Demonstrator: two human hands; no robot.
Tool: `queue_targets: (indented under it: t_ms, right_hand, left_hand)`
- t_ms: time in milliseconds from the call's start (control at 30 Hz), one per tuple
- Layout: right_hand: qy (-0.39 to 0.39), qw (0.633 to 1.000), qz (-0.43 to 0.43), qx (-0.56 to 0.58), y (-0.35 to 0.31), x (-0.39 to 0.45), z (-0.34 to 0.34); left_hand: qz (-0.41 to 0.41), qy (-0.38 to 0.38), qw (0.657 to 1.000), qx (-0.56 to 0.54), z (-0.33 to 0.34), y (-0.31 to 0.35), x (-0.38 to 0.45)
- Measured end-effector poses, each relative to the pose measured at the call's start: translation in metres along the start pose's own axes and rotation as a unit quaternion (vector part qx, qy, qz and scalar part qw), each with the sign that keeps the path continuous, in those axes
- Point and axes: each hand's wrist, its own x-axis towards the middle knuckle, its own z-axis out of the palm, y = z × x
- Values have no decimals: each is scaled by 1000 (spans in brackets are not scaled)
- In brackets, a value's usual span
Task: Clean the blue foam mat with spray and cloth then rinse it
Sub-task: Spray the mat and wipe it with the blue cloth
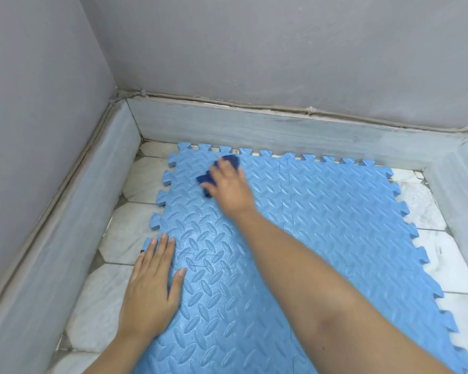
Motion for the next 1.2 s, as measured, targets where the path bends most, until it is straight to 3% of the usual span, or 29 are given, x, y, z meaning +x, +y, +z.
queue_targets:
  t_ms: [167,267,367,500,600,700,800,900,967,1067,1200]
  right_hand:
    - [79,968,238,-8,130,-26,-46]
    - [115,940,321,7,115,-48,-37]
    - [107,964,241,-15,44,-57,-8]
    - [19,999,-23,-43,-48,-87,29]
    - [-21,991,-121,-55,-48,-104,26]
    - [-9,997,-66,-48,19,-129,3]
    - [58,992,93,-56,117,-168,-30]
    - [134,946,293,-24,180,-200,-60]
    - [162,923,349,-16,178,-210,-60]
    - [144,944,295,-18,128,-218,-42]
    - [49,994,100,-17,37,-248,-8]
  left_hand:
    - [-1,6,1000,-5,1,1,0]
    - [0,8,1000,-1,1,0,1]
    - [0,8,1000,6,1,-2,-1]
    - [2,10,1000,10,3,-5,-1]
    - [2,14,1000,6,3,-4,0]
    - [2,16,1000,-5,2,-3,0]
    - [1,20,1000,-15,3,-1,0]
    - [2,31,999,-16,3,-1,1]
    - [4,29,999,-14,2,0,0]
    - [4,23,1000,-12,1,1,0]
    - [3,6,1000,-14,-1,1,2]
